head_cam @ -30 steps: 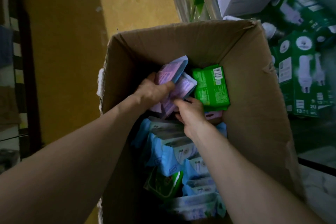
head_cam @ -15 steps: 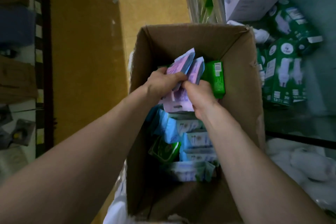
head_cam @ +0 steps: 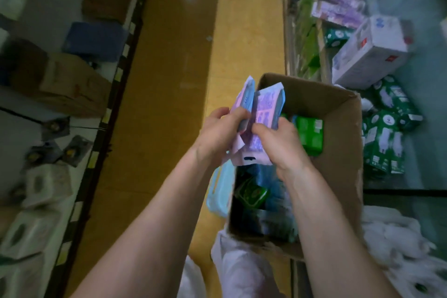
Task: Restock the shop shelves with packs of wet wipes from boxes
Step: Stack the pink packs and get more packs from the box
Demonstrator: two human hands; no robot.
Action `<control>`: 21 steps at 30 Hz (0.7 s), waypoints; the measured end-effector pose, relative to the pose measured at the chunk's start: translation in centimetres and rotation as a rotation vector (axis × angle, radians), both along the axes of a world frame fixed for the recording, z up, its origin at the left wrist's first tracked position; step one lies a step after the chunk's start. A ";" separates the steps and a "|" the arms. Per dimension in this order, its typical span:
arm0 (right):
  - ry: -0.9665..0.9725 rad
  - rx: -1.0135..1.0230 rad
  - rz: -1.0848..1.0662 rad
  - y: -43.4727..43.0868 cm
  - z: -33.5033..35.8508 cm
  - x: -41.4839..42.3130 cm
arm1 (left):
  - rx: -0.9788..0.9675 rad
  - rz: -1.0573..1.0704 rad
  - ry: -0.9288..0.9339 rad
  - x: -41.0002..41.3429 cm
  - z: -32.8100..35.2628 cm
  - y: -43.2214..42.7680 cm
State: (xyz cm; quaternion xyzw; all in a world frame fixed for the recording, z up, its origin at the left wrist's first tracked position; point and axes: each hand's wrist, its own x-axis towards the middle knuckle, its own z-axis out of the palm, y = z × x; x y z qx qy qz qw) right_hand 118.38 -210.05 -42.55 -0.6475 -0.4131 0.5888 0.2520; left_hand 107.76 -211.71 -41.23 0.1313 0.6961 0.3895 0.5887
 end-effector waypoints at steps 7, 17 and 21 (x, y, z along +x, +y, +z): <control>0.120 0.024 0.211 -7.4 6.2 -11.2 | 0.093 0.217 0.048 -11.1 5.3 -9.5; 0.165 0.236 0.498 -19.6 13.0 -28.4 | 0.368 0.610 0.010 -26.0 13.0 -25.1; 0.207 0.303 0.637 -23.4 15.7 -34.4 | 0.456 0.802 0.034 -30.8 16.0 -30.5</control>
